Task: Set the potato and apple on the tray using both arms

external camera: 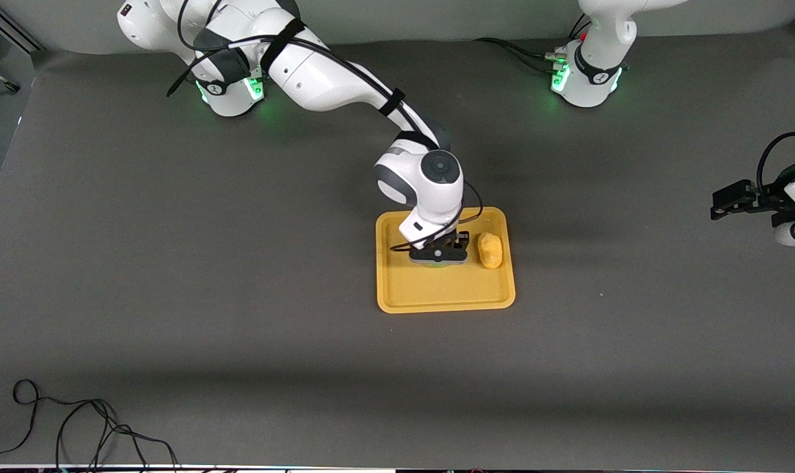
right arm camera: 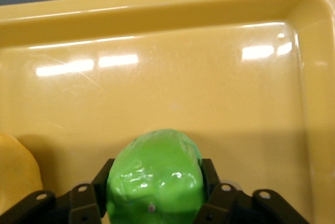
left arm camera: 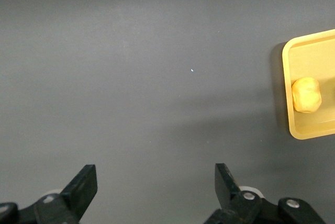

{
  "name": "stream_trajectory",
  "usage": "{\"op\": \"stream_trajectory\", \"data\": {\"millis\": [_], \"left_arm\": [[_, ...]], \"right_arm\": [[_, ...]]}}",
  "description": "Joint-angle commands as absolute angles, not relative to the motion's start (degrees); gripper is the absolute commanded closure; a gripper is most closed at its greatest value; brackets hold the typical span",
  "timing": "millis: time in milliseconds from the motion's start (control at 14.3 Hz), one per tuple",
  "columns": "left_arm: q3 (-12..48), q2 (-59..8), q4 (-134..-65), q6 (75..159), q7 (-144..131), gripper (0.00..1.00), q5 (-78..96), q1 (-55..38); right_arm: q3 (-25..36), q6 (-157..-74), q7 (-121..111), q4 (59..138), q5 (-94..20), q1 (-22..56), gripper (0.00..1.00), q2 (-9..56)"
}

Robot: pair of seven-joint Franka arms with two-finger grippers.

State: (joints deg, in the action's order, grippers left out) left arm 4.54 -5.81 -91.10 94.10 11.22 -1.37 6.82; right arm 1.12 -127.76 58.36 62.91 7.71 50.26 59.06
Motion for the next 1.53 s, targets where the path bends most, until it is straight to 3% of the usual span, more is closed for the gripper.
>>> {"op": "stream_trajectory", "data": {"millis": [0,209,558,837,1186,1465], "left_arm": [[3.3,-4.4,-92.2,94.1,12.0,0.00,-0.9,5.7],[3.3,-4.8,-91.4,94.7,12.2,0.00,0.9,6.1],[3.4,-5.4,-91.7,94.7,10.9,0.00,1.9,4.8],[3.4,-5.0,-91.8,94.5,9.9,0.00,-1.6,3.2],[3.3,-4.1,-91.8,94.8,10.5,0.00,-1.9,3.3],[3.5,-4.1,-91.8,94.2,10.7,0.00,-1.8,3.1]], "right_arm": [[1.6,-126.7,60.0,60.5,9.1,50.1,0.00,58.6],[1.9,-119.4,59.8,60.1,8.6,49.1,0.00,52.9],[1.8,-100.9,58.5,60.2,5.1,44.4,0.00,37.4],[1.8,-88.4,43.9,65.0,4.7,38.0,0.00,25.8],[1.3,-89.0,25.3,82.9,2.4,23.2,0.00,9.7],[0.9,-89.6,11.9,88.1,1.8,9.6,0.00,4.7]]}}
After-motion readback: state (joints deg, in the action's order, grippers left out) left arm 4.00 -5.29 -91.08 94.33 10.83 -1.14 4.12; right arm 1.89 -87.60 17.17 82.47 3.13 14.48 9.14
